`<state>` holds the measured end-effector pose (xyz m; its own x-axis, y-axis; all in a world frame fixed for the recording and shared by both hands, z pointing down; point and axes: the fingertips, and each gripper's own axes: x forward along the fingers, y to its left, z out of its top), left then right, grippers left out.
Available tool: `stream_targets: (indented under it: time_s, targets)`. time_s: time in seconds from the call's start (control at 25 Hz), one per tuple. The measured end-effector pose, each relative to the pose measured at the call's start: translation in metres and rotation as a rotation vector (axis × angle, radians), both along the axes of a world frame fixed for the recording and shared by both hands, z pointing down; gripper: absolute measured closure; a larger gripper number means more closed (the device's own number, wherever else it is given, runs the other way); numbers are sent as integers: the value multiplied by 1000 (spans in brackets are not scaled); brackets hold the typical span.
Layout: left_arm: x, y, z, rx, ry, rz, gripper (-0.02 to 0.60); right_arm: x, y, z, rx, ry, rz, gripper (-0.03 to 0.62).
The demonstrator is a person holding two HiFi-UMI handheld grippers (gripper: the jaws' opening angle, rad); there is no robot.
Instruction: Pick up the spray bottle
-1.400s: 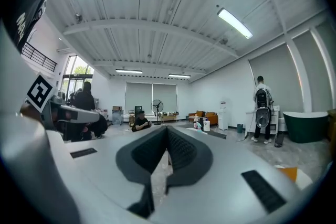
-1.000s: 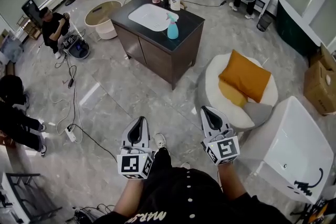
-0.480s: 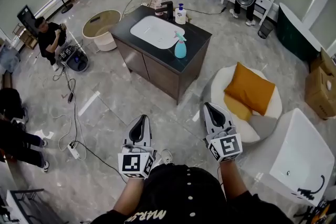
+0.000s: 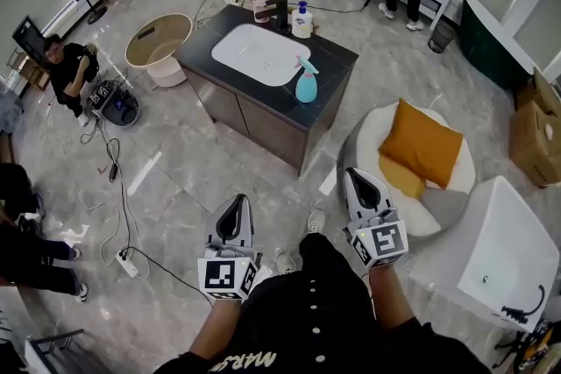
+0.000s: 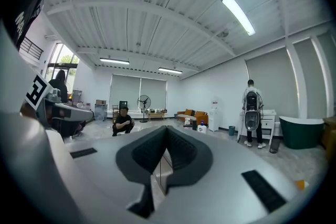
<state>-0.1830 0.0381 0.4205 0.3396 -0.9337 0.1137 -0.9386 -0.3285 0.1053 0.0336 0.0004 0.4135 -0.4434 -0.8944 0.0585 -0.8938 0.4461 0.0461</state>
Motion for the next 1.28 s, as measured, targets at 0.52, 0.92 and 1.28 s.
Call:
stream_targets:
  time_s: [0.52,0.92,1.28]
  targets:
    - [5,-144,8,0,-15,-17,565,8,-151,6,16,-35,-1,600]
    - [37,-288,-4,15,-18,-72,565,31,-301,-2,39,16,-90,600]
    - [50,-336,14,-63,-16,-108,565,31,-369,27,-31,30,-177,599]
